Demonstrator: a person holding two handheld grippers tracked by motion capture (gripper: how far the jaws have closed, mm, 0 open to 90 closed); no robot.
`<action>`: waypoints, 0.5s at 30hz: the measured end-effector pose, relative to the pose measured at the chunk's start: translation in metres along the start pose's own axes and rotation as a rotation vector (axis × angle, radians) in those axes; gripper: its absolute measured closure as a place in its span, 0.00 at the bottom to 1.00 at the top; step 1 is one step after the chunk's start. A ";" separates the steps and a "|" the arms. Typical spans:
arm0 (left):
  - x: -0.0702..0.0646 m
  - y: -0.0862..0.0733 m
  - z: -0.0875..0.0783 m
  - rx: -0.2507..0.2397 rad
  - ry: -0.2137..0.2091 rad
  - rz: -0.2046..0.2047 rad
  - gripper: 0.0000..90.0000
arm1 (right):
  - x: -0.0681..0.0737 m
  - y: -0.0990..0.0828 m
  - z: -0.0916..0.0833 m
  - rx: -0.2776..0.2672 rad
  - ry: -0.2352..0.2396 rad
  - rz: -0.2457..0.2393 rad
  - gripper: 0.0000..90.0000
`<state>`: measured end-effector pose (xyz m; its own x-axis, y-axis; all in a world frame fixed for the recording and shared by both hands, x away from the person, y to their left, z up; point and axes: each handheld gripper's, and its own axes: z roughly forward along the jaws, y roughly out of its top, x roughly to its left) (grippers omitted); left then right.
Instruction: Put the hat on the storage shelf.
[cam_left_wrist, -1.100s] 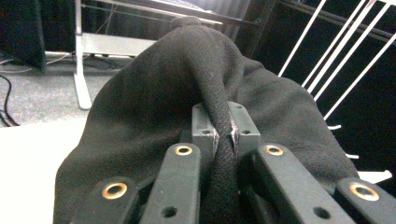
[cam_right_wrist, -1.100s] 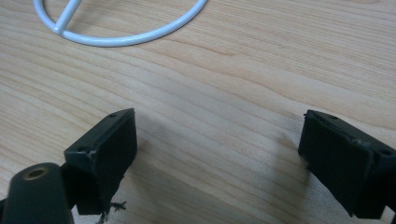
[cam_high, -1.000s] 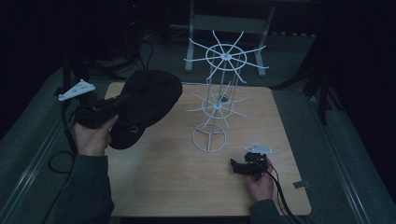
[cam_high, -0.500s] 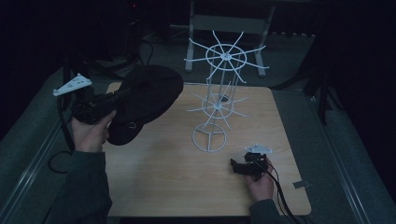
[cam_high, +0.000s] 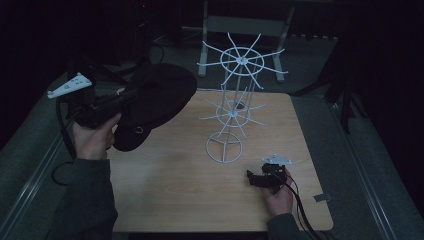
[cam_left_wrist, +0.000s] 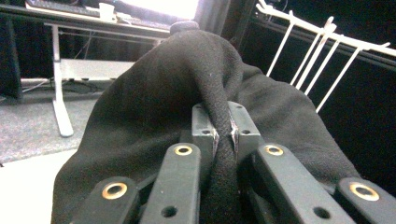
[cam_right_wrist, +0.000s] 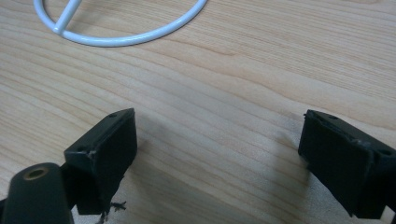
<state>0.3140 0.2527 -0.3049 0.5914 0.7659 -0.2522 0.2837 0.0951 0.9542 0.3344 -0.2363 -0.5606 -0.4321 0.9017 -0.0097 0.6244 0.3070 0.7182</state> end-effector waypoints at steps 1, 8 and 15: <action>0.000 0.001 -0.001 -0.003 -0.004 0.001 0.94 | 0.000 0.000 0.000 0.000 0.000 0.000 0.13; -0.002 0.008 -0.002 -0.022 -0.026 0.013 0.94 | 0.000 0.000 0.000 0.000 0.000 0.000 0.13; -0.005 0.014 -0.003 -0.043 -0.042 0.022 0.94 | 0.000 0.000 0.000 0.000 0.000 0.000 0.13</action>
<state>0.3128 0.2522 -0.2903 0.6284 0.7410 -0.2367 0.2382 0.1063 0.9654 0.3344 -0.2363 -0.5606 -0.4322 0.9017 -0.0098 0.6244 0.3071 0.7182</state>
